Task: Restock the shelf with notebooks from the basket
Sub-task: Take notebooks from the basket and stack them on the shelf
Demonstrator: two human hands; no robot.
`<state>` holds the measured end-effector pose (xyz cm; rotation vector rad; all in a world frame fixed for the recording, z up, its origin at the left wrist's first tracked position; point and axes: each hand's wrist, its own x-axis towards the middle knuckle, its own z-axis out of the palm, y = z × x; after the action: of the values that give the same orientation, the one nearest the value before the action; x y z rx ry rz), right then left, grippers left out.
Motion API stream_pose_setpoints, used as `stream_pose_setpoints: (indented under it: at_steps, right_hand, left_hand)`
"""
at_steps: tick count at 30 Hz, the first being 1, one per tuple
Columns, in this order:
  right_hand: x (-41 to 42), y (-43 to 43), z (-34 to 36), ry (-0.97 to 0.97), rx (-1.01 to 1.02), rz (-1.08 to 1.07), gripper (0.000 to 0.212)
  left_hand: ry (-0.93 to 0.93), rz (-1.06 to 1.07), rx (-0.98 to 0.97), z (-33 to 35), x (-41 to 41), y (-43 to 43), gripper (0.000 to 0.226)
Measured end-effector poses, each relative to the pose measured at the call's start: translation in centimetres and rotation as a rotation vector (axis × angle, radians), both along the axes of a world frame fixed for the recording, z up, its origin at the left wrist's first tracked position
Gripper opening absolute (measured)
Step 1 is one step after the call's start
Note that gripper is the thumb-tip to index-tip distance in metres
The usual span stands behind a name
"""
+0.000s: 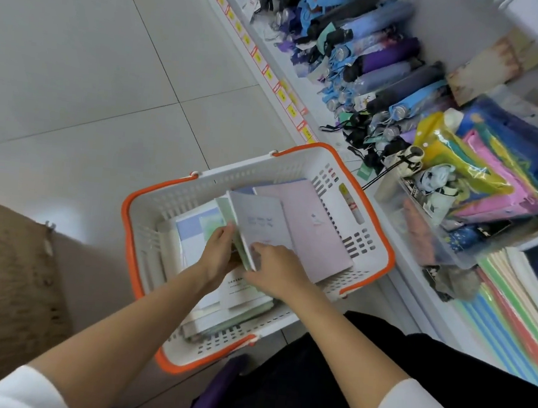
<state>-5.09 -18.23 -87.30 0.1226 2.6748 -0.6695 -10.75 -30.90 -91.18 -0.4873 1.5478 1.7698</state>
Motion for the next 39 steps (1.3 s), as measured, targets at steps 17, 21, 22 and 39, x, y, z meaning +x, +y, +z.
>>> stream_pose_setpoints:
  at_steps: [17, 21, 22, 39]
  right_hand:
    - [2.1, 7.6, 7.3, -0.045, -0.591, -0.764, 0.082]
    - [4.5, 10.4, 11.2, 0.082, -0.685, -0.799, 0.046]
    - [5.2, 10.9, 12.3, 0.121, -0.709, -0.809, 0.037]
    - [26.8, 27.0, 30.1, 0.857, -0.888, -1.227, 0.045]
  left_hand:
    - [0.104, -0.013, 0.134, 6.9, -1.1, 1.5, 0.033]
    - [0.145, -0.125, 0.225, 11.8, 0.2, 5.7, 0.038]
    - [0.162, -0.146, 0.253, 13.3, 0.6, 6.9, 0.040]
    - [0.421, -0.903, 0.521, 32.4, 14.0, 30.4, 0.034]
